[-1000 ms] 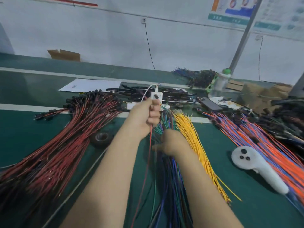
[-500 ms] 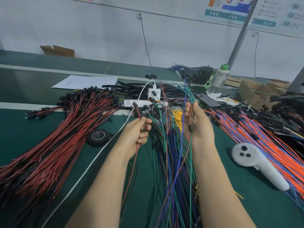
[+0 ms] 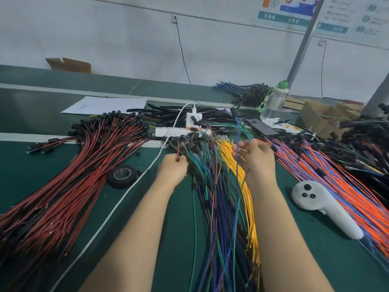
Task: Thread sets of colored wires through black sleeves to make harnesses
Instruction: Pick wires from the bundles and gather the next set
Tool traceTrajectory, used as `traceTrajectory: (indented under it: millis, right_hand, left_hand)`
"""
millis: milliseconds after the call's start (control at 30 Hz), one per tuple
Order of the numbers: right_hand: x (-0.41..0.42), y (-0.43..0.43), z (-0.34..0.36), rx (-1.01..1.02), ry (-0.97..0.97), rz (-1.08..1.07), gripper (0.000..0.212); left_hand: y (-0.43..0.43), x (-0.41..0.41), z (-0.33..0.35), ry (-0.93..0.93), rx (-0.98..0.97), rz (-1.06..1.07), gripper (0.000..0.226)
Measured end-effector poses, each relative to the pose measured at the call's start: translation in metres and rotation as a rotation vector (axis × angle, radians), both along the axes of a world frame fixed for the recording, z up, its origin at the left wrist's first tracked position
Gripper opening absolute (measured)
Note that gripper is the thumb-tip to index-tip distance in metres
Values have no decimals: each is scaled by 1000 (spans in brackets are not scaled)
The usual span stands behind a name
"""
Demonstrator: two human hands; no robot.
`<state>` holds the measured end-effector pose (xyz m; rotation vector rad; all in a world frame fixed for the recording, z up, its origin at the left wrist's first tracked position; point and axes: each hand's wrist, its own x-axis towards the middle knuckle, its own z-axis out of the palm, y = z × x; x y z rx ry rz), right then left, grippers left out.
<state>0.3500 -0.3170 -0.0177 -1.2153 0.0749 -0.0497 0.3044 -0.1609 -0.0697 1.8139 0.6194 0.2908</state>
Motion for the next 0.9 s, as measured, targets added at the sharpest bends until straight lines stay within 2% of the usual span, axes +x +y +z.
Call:
traceTrajectory:
  millis: [67,200,300,367,500,633,700,833,900]
  right_hand:
    - [-1,-7,1,-238,39,97,15]
    - [-3,-11,-27,-901,114,281,21]
    - [-6,-8,-35,-1267,24,276,25]
    - [-7,-7,-35,-1381,7,257,29]
    - [-10,2,-38,-1354,4,302,30]
    - [-11,24,-40,-1337,-117,310,29]
    - [-7,34,-45,-1251,-146,274,26]
    - [7,38,-46,-998,-70,276,25]
    - [16,26,-40,-1009,-42,326,23]
  left_hand:
    - [1,-1,-4,89,193,-13,42]
    - [-15,-6,-4,281,380,-171,69]
    - [-32,-10,-5,318,513,-230,65]
    - [-39,-11,-7,331,596,-229,59]
    - [-42,-2,-13,257,533,-234,49]
    - [-33,12,-18,176,459,-244,36]
    - [-27,21,-17,155,465,-202,37]
    - [-12,33,-11,131,452,-177,30]
    - [-6,31,-10,142,433,-195,21]
